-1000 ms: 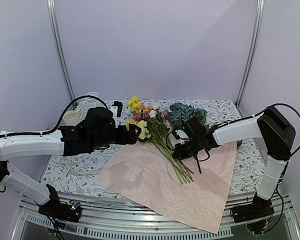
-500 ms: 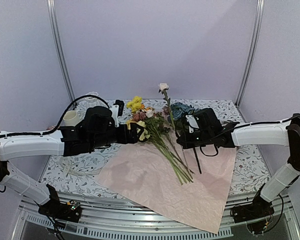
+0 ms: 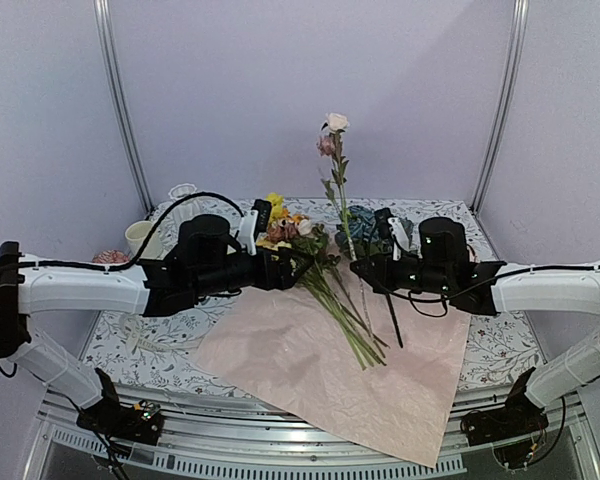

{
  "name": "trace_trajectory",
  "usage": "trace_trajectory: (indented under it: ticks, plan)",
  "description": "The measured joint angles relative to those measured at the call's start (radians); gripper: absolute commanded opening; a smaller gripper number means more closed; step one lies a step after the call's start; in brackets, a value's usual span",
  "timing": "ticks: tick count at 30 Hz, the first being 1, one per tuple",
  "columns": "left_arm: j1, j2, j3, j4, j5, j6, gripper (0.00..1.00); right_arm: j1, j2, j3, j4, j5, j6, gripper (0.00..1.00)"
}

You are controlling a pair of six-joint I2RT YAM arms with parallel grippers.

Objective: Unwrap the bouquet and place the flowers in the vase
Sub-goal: Pick up the fake flower from the flattened wrapping paper, then pass from the right arm to the left

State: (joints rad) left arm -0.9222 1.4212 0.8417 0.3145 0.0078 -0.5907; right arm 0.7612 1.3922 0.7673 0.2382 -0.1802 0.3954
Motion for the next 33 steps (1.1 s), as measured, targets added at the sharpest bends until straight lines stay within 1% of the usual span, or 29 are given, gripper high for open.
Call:
trace_trajectory:
  ticks: [3,8,15,17,21,27,33]
  plan:
    - [0.0,0.037,0.025,0.021,0.031,0.0,0.89,0.018,-0.047,-0.025,0.037,0.007,-0.007,0.04]
    - [0.0,0.051,0.045,0.052,0.056,0.0,0.88,0.028,-0.096,-0.028,0.038,0.039,-0.026,0.04]
    - [0.0,0.051,0.046,0.137,0.1,0.006,0.83,0.037,-0.127,-0.056,0.075,-0.018,-0.059,0.04]
    - [0.0,0.051,0.046,0.166,0.113,0.008,0.79,0.047,-0.129,-0.064,0.09,-0.037,-0.068,0.04]
    - [0.0,0.052,0.064,0.208,0.138,0.01,0.67,0.085,-0.129,-0.068,0.116,-0.061,-0.09,0.04]
    - [0.0,0.063,0.113,0.236,0.16,0.011,0.53,0.126,-0.129,-0.068,0.145,-0.076,-0.119,0.04]
    - [0.002,0.074,0.114,0.241,0.168,-0.006,0.44,0.141,-0.129,-0.068,0.148,-0.089,-0.146,0.04]
